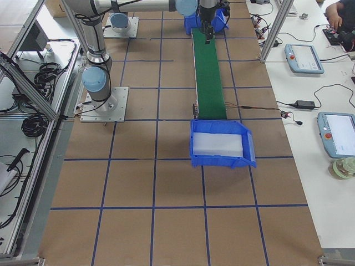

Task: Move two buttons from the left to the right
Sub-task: 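Lift the yellow button and carry it onto the near end of the green belt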

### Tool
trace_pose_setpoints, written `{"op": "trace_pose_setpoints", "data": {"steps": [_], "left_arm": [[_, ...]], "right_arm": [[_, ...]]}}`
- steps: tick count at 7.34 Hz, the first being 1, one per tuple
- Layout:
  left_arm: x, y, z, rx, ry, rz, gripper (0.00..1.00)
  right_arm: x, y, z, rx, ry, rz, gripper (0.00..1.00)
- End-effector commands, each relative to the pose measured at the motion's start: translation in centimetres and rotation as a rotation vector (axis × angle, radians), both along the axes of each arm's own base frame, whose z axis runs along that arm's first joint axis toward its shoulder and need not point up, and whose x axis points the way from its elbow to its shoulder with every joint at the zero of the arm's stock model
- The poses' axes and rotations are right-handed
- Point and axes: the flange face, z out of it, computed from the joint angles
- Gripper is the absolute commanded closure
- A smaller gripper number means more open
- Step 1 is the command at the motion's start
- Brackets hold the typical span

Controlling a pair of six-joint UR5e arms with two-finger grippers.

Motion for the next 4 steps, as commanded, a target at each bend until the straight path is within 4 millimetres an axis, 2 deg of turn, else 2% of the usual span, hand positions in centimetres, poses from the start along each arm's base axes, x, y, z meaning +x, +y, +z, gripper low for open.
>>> {"op": "trace_pose_setpoints", "data": {"steps": [1,2,4], "left_arm": [[-2.0,0.8,4.6,-0.046,-0.015,0.184,0.76],[-4.8,1.0,5.3,-0.056,-0.020,0.186,0.76],[-9.2,0.3,7.6,-0.067,-0.008,0.351,0.76]], "right_arm": [[-0.6,0.1,0.6,-0.009,0.000,-0.008,0.00],[-0.6,0.4,1.5,-0.027,0.002,-0.016,0.00],[-1.4,0.4,2.7,-0.041,0.001,-0.037,0.00]]}}
